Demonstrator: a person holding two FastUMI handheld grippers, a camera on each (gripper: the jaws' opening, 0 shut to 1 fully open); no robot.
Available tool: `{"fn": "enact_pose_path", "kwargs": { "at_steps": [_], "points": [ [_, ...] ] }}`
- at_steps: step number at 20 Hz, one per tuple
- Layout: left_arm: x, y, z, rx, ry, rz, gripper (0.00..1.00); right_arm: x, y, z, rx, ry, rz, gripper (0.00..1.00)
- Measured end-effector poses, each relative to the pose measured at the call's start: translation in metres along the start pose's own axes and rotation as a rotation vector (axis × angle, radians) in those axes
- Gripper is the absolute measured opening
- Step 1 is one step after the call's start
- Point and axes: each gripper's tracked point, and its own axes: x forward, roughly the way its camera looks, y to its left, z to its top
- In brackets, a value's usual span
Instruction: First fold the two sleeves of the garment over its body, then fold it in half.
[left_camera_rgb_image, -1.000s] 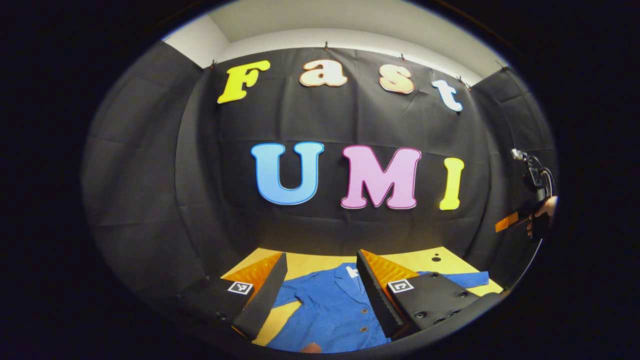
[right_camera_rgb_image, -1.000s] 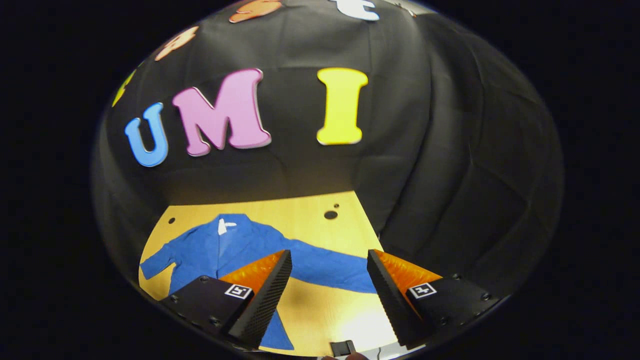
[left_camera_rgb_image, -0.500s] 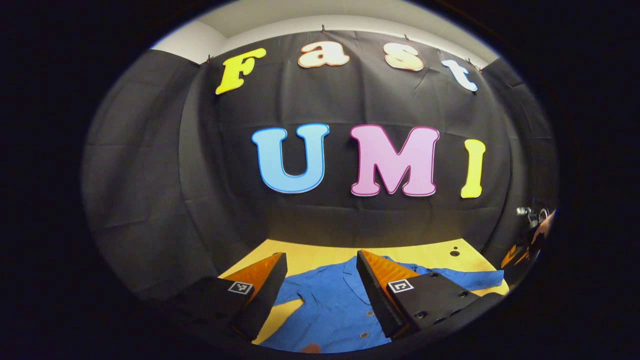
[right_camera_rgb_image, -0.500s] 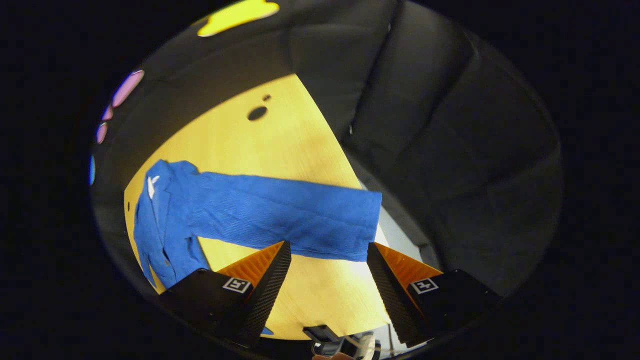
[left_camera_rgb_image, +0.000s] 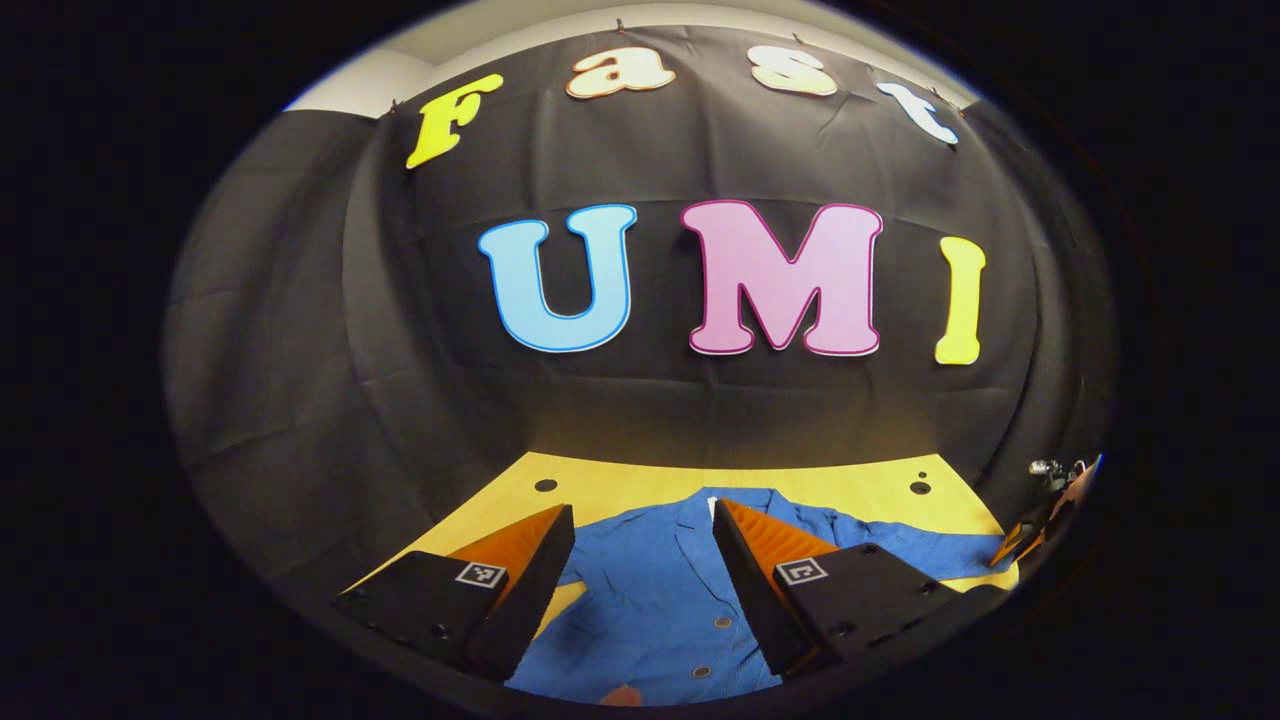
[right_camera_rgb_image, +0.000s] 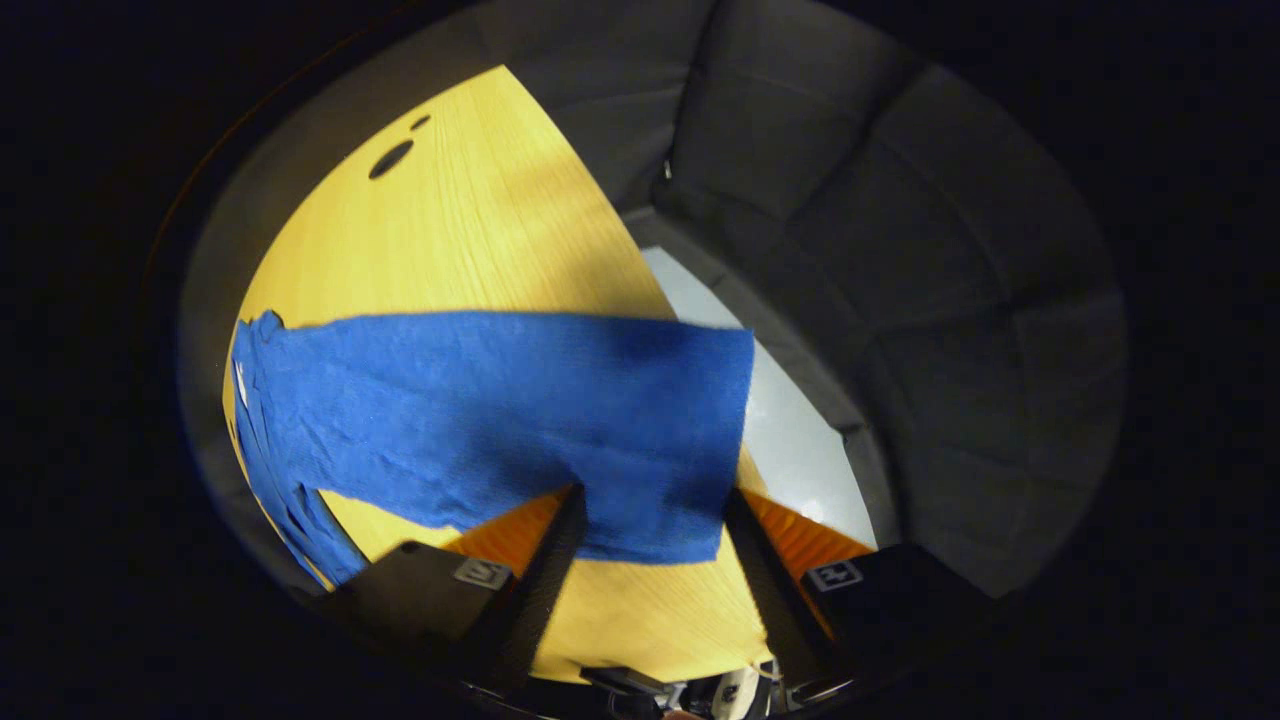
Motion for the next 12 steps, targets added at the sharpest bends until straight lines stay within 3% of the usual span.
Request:
{"fn": "enact_pose_path", "kwargs": {
  "at_steps": [2,6,8,9,10,12],
  "points": [
    [0.000,-0.013,0.006,-0.013,-0.018,-0.035,0.81,-0.002,0.003,0.001,-0.024,-0.006,0.008,0.79],
    [-0.007,-0.003,0.010,-0.024,-0.047,-0.046,0.80,-0.004,0.010,-0.001,0.020,0.010,0.041,0.12],
    [-0.015,0.018,0.008,-0.017,-0.061,-0.034,0.80,-0.011,0.013,0.000,0.021,-0.018,0.010,0.06],
    [-0.017,0.029,0.006,-0.017,-0.066,-0.028,0.80,-0.022,0.015,0.002,-0.003,-0.051,-0.010,0.21],
    [-0.017,0.041,0.004,-0.022,-0.068,-0.023,0.80,-0.034,0.022,0.008,-0.017,-0.096,-0.014,0.06],
    [-0.020,0.061,-0.004,-0.045,-0.066,-0.027,0.80,-0.071,0.044,0.013,-0.052,-0.158,0.001,0.05]
  ]
}}
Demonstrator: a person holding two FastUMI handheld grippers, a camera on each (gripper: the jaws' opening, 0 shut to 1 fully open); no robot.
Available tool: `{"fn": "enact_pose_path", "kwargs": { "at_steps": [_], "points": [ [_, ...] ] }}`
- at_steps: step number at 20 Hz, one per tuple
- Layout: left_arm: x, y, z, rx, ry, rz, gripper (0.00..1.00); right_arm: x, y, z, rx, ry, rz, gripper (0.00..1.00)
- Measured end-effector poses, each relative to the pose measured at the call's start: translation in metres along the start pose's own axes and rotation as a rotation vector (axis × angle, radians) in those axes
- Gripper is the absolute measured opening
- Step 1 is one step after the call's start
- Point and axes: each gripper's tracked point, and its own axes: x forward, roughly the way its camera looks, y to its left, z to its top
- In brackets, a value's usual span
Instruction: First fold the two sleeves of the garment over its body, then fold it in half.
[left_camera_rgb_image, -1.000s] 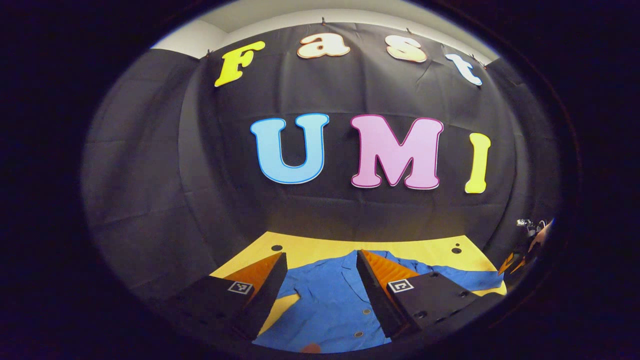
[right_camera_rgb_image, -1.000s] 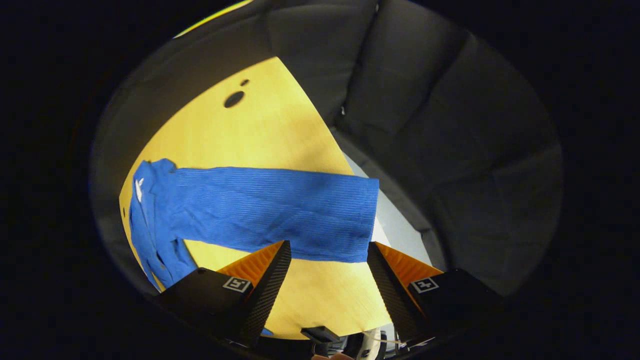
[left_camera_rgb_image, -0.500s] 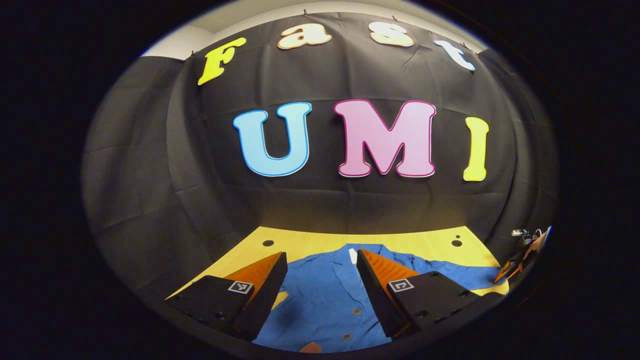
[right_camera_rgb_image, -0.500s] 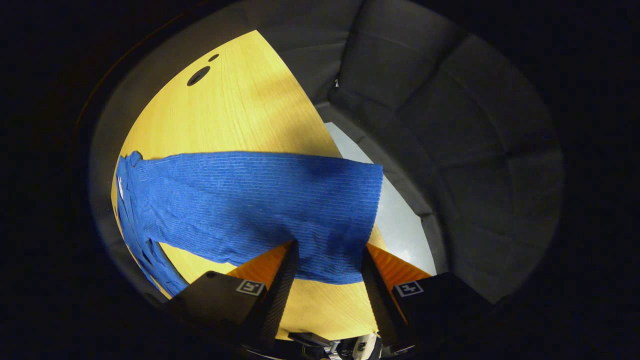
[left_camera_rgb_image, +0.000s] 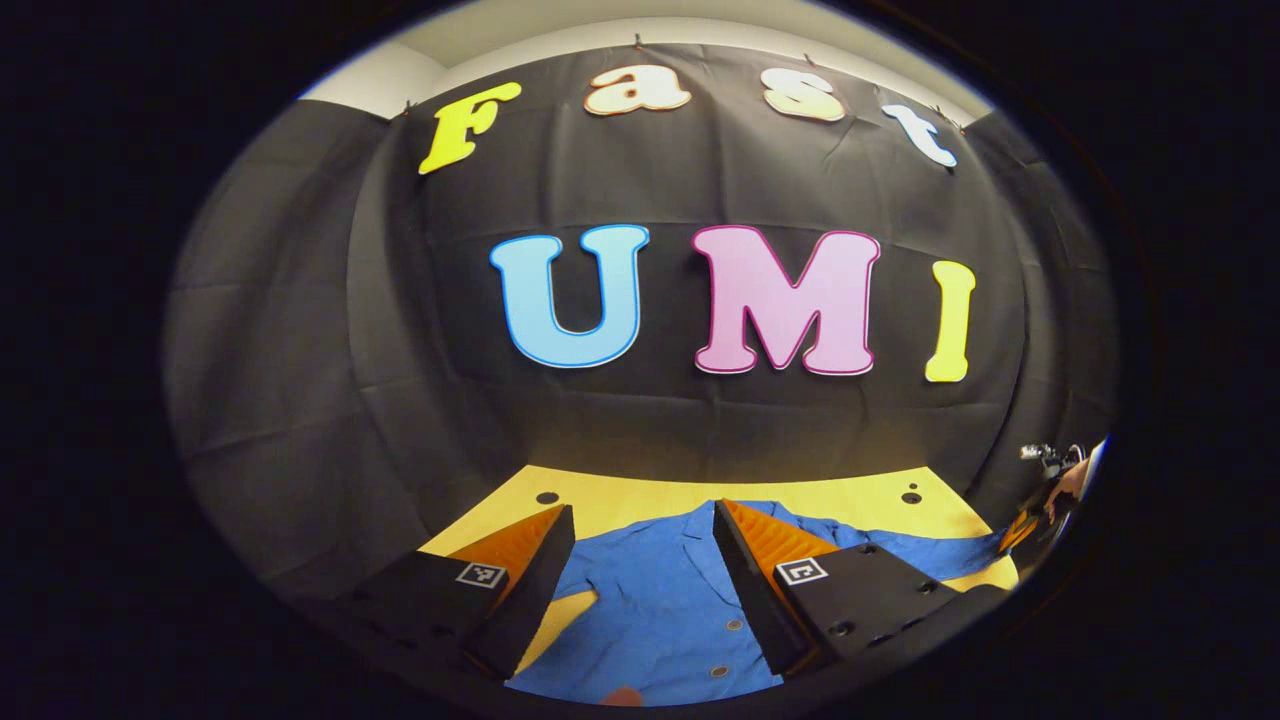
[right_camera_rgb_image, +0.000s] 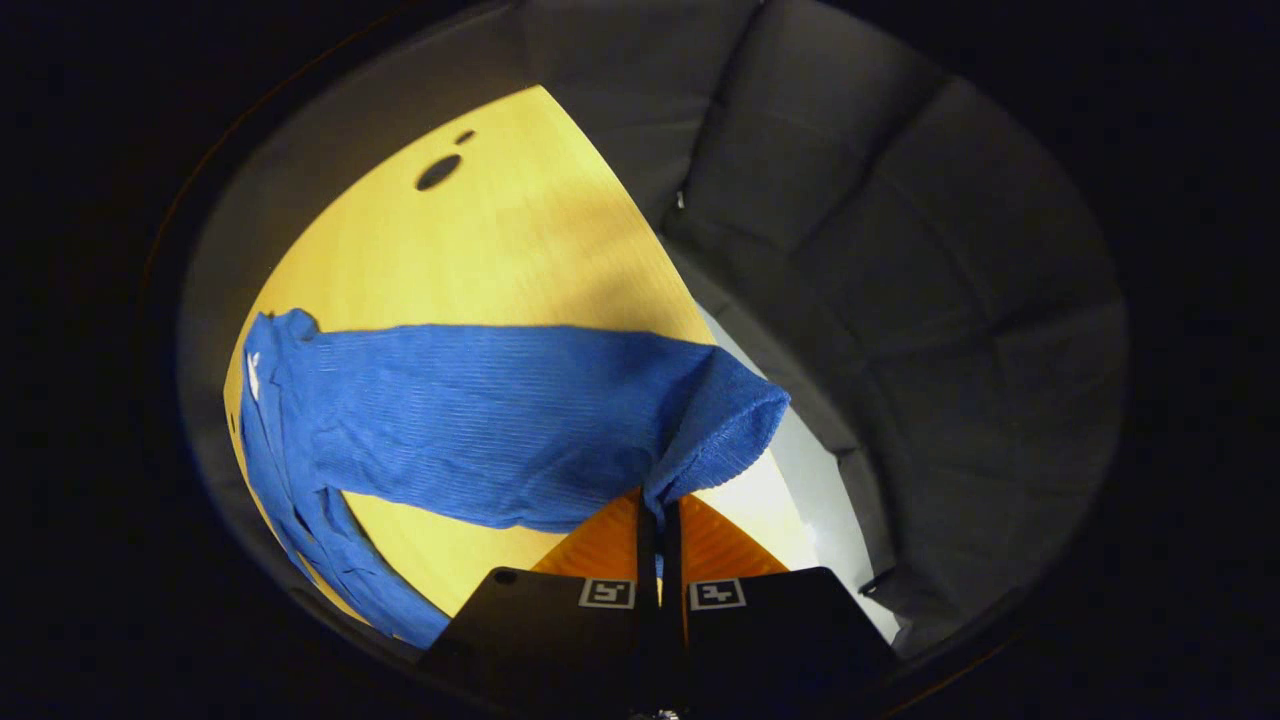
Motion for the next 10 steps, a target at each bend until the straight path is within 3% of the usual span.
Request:
{"fn": "enact_pose_path", "kwargs": {
  "at_steps": [4,10],
  "points": [
    [-0.009,0.052,-0.013,-0.063,0.010,0.021,0.80,-0.076,0.063,0.042,-0.100,-0.194,0.004,0.05],
    [-0.025,0.142,-0.023,-0.097,-0.008,0.090,0.80,-0.190,0.217,0.062,-0.186,-0.385,0.154,0.05]
  ]
}}
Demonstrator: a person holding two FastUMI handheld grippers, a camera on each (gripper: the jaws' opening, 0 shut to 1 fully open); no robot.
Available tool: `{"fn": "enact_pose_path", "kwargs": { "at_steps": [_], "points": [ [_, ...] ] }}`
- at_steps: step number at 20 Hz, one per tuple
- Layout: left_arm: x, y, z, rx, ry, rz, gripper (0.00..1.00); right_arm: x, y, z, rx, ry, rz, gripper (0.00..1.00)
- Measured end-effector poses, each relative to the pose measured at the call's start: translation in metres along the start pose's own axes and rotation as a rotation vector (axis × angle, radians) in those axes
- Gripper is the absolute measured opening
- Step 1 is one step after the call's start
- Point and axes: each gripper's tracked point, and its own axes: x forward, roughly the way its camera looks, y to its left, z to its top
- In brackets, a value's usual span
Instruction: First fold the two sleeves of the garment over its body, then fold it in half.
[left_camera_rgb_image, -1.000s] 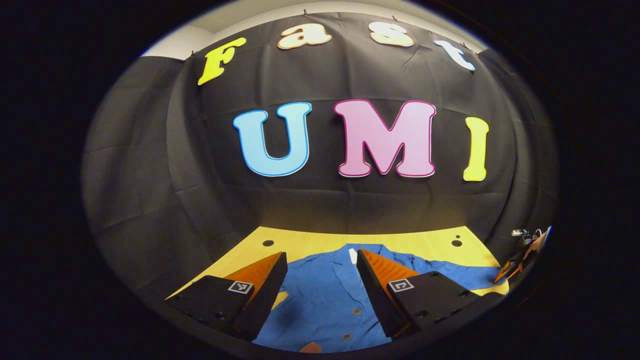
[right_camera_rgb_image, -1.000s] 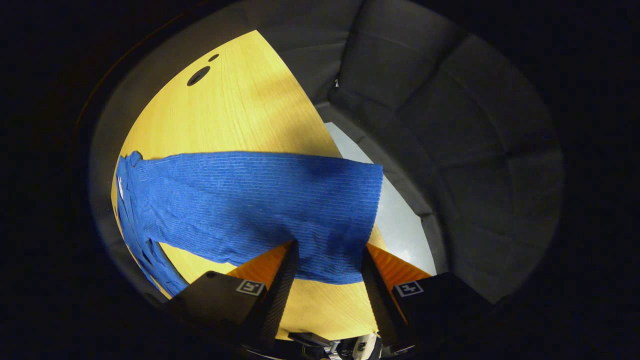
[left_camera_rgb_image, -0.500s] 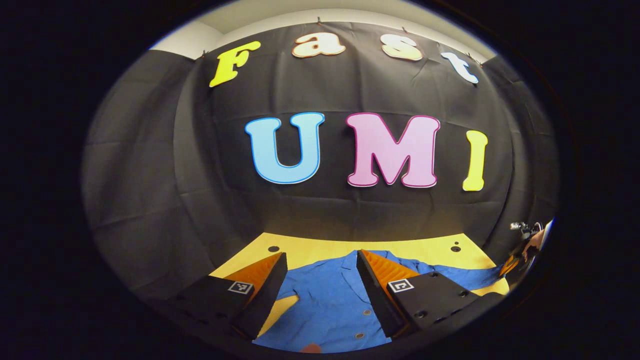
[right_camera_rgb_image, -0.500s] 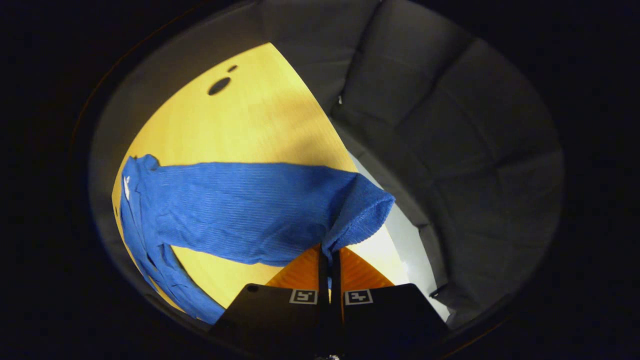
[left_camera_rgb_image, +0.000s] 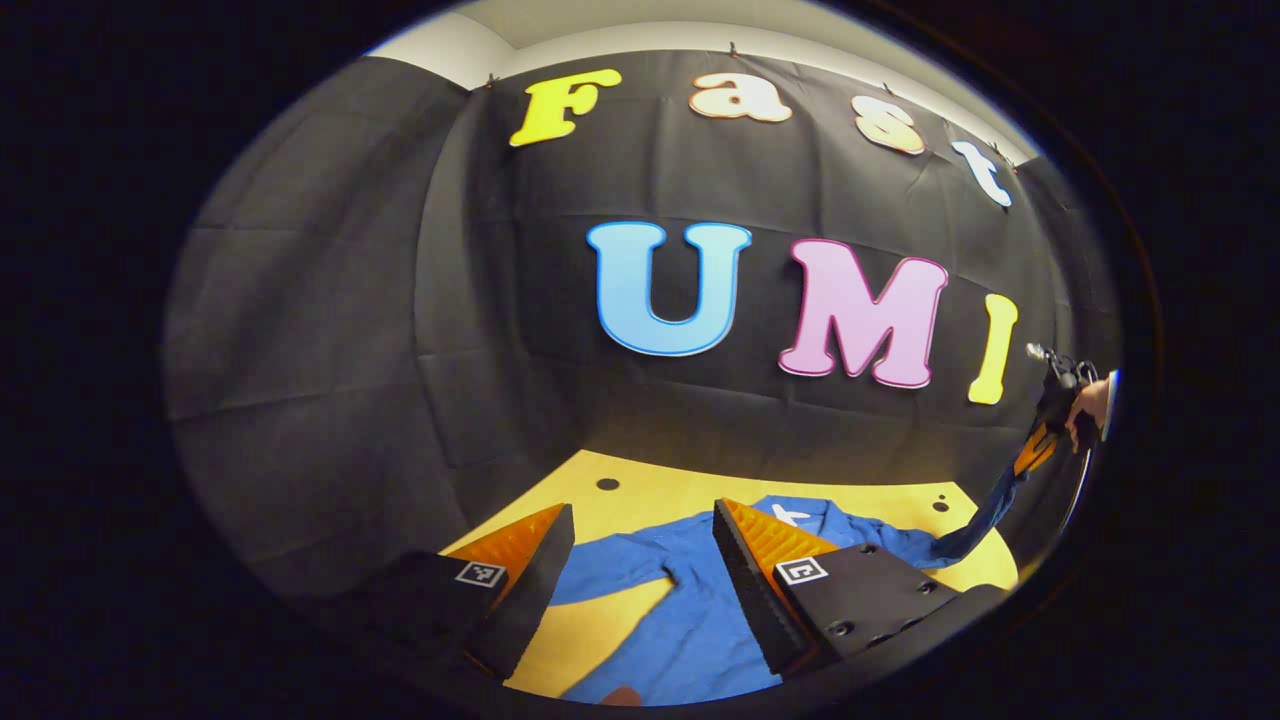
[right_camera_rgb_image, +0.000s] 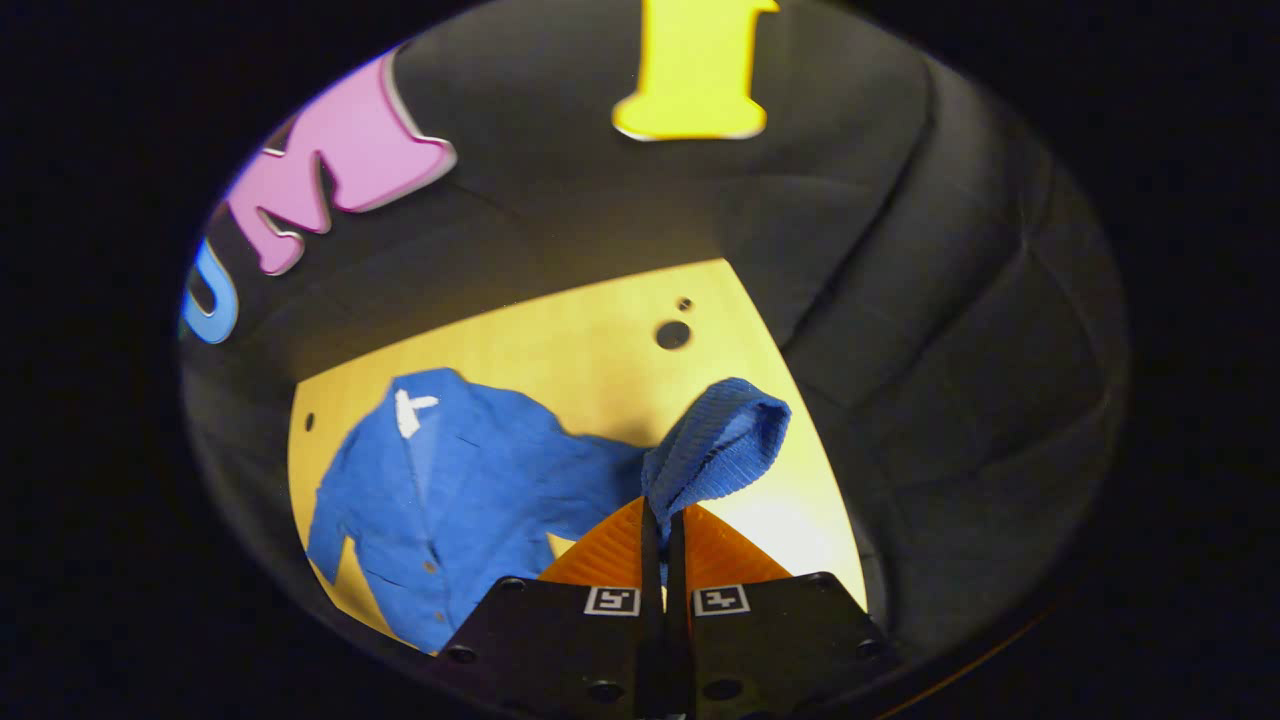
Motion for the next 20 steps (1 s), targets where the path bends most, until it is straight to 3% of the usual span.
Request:
{"fn": "enact_pose_path", "kwargs": {
  "at_steps": [5,9,11,13,16,20],
  "points": [
    [-0.012,0.067,-0.011,-0.018,0.008,0.085,0.80,-0.012,0.164,0.030,-0.068,-0.080,0.171,0.04],
    [-0.028,0.120,-0.031,-0.013,0.054,0.189,0.80,0.039,0.275,-0.014,-0.227,-0.028,0.232,0.05],
    [-0.037,0.145,-0.042,-0.002,0.079,0.246,0.80,0.081,0.330,-0.057,-0.306,0.040,0.271,0.05],
    [-0.047,0.168,-0.055,0.010,0.111,0.306,0.80,0.117,0.368,-0.106,-0.354,0.142,0.289,0.05],
    [-0.059,0.189,-0.063,0.006,0.144,0.374,0.80,0.160,0.392,-0.155,-0.415,0.222,0.279,0.05],
    [-0.073,0.201,-0.080,-0.022,0.184,0.436,0.80,0.181,0.435,-0.190,-0.307,0.313,0.349,0.08]
  ]
}}
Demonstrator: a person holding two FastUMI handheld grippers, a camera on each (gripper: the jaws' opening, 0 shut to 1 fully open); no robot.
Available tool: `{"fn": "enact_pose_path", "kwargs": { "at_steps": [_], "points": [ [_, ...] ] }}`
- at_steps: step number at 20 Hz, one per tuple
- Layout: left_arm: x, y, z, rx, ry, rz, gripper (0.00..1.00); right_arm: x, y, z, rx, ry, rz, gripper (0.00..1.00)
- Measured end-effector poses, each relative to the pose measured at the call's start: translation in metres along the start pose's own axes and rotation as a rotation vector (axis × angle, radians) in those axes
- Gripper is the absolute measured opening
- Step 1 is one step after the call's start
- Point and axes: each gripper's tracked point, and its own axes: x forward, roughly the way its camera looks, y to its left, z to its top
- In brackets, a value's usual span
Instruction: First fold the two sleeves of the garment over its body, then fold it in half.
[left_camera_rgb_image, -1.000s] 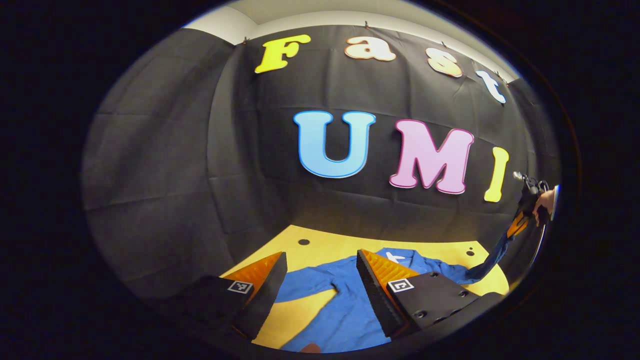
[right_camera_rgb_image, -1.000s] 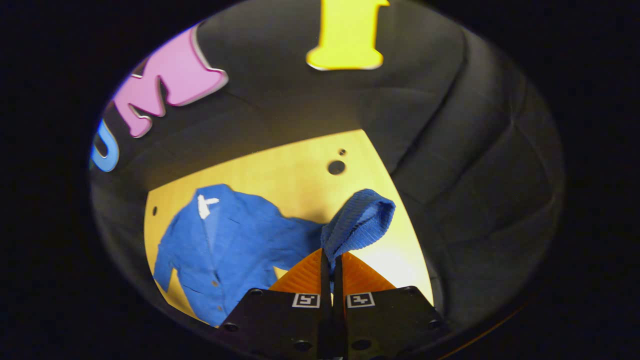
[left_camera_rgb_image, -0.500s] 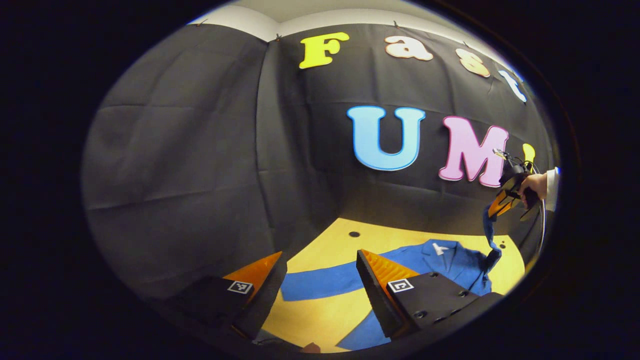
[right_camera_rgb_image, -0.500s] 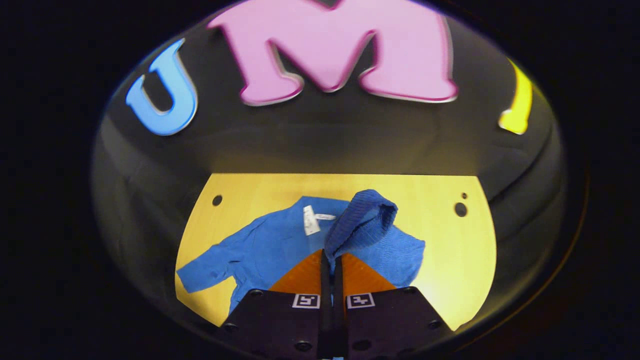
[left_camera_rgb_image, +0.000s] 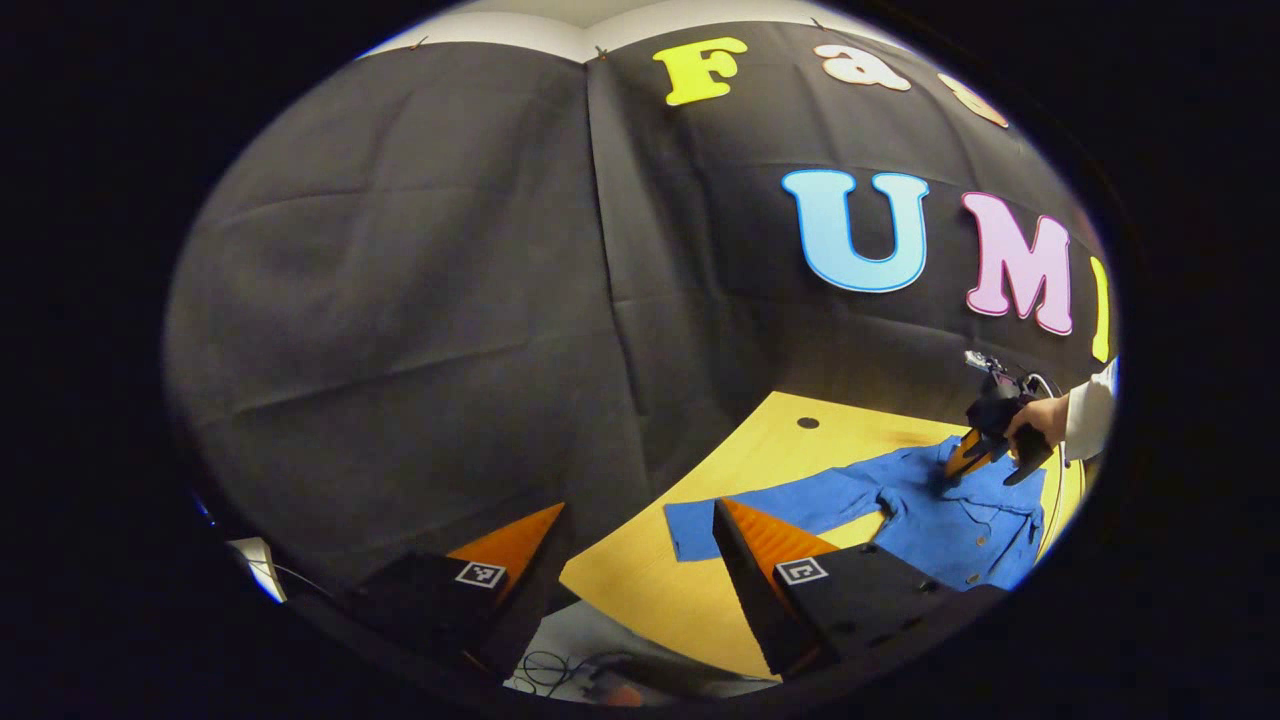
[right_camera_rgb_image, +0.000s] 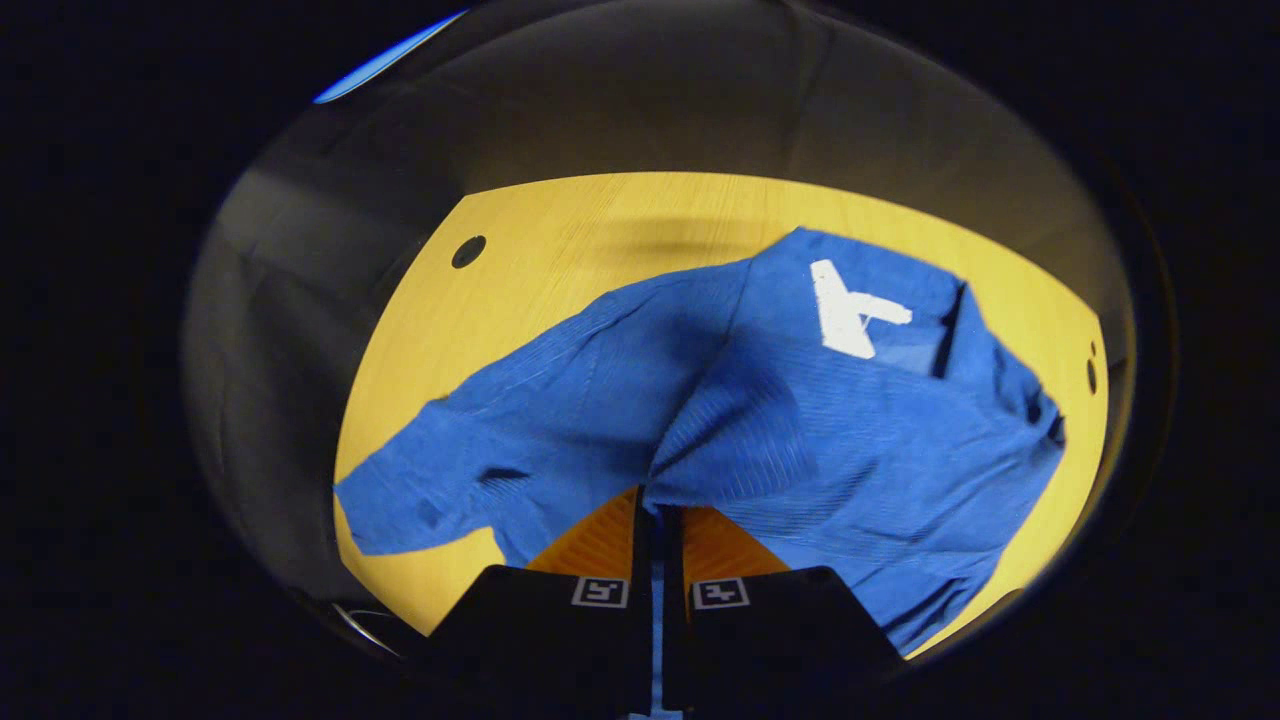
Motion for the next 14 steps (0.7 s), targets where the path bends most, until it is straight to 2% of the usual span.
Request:
{"fn": "enact_pose_path", "kwargs": {
  "at_steps": [1,3,5,8,10,12,14],
  "points": [
    [0.000,0.001,-0.005,-0.002,0.010,0.012,0.80,0.006,0.007,-0.001,0.007,0.006,0.010,0.00],
    [0.002,-0.002,-0.013,-0.005,0.021,0.018,0.80,0.013,0.026,0.000,0.032,0.006,0.069,0.10],
    [0.011,-0.010,-0.025,-0.009,0.043,0.008,0.80,0.009,0.059,0.002,0.088,0.023,0.203,0.38],
    [0.025,-0.021,-0.054,-0.021,0.190,-0.013,0.81,-0.001,0.075,0.011,0.110,-0.004,0.282,0.93],
    [0.035,-0.032,-0.065,-0.069,0.233,-0.043,0.83,-0.013,0.068,0.010,0.083,-0.002,0.285,0.93],
    [0.056,-0.046,-0.069,-0.122,0.267,-0.070,0.83,-0.041,0.052,0.000,-0.004,0.004,0.294,0.93],
    [0.082,-0.050,-0.069,-0.109,0.285,-0.081,0.82,-0.073,0.033,-0.013,-0.103,-0.010,0.290,0.94]
  ]
}}
